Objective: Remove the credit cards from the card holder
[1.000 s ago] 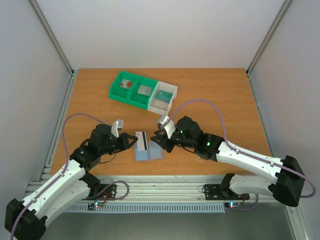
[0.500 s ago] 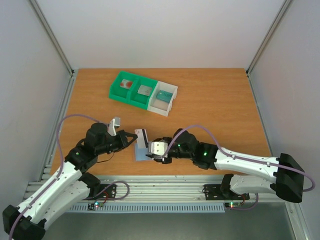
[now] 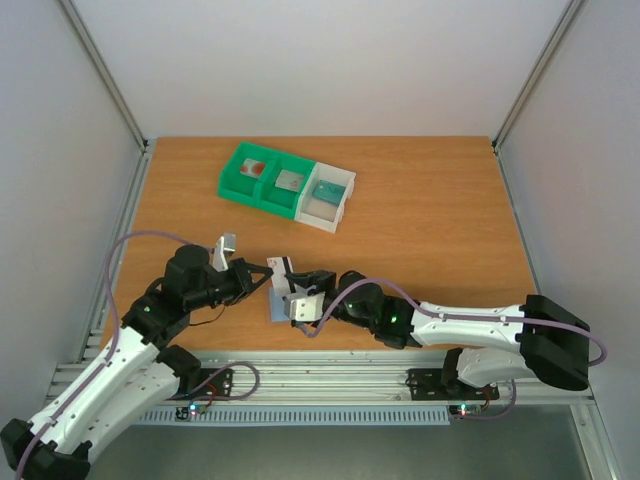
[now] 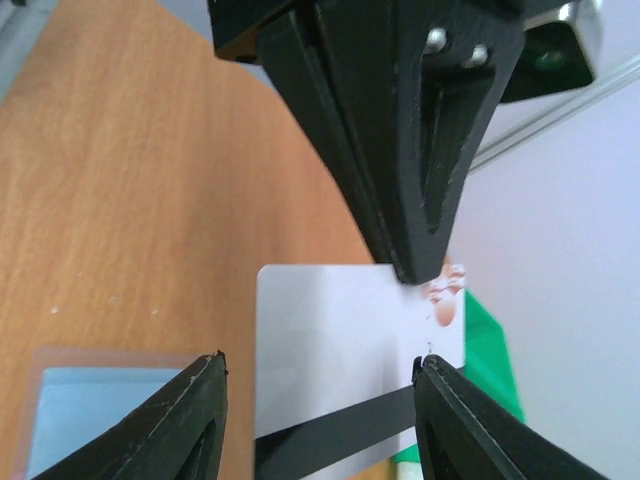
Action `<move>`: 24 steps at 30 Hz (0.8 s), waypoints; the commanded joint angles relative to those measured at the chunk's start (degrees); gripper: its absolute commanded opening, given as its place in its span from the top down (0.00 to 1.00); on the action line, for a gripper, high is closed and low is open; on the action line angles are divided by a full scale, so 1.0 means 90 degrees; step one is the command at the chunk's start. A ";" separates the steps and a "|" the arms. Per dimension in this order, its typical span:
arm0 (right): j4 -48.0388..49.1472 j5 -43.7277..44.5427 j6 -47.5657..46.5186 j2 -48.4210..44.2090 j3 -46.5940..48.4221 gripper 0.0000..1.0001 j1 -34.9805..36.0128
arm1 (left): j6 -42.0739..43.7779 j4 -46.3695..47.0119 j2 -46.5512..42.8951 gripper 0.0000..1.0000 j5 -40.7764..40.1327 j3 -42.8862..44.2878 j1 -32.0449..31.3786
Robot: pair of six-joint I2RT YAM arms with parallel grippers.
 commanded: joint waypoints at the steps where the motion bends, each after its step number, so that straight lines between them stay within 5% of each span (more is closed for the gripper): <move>1: 0.1428 0.0715 -0.0709 0.0160 -0.0225 0.50 0.0199 | -0.0179 0.0050 -0.0102 1.00 0.0006 0.0079 -0.0022; 7: 0.2003 0.0986 -0.0929 0.0299 -0.0417 0.61 0.0264 | -0.0345 0.0166 -0.0142 1.00 0.0069 0.0051 -0.0022; 13: 0.2220 0.1091 -0.0804 0.0306 -0.0508 0.96 0.0442 | -0.0418 0.0144 -0.0370 1.00 -0.0040 0.0013 -0.0022; 17: 0.2106 0.1211 -0.0563 0.0273 -0.0558 0.99 0.0634 | -0.0327 0.0123 -0.0534 0.98 -0.0133 0.0026 -0.0021; 24: 0.1621 0.1589 0.0809 -0.0122 -0.0476 0.99 0.0886 | 0.0376 -0.0811 -0.0943 0.60 -0.0837 0.0429 -0.0022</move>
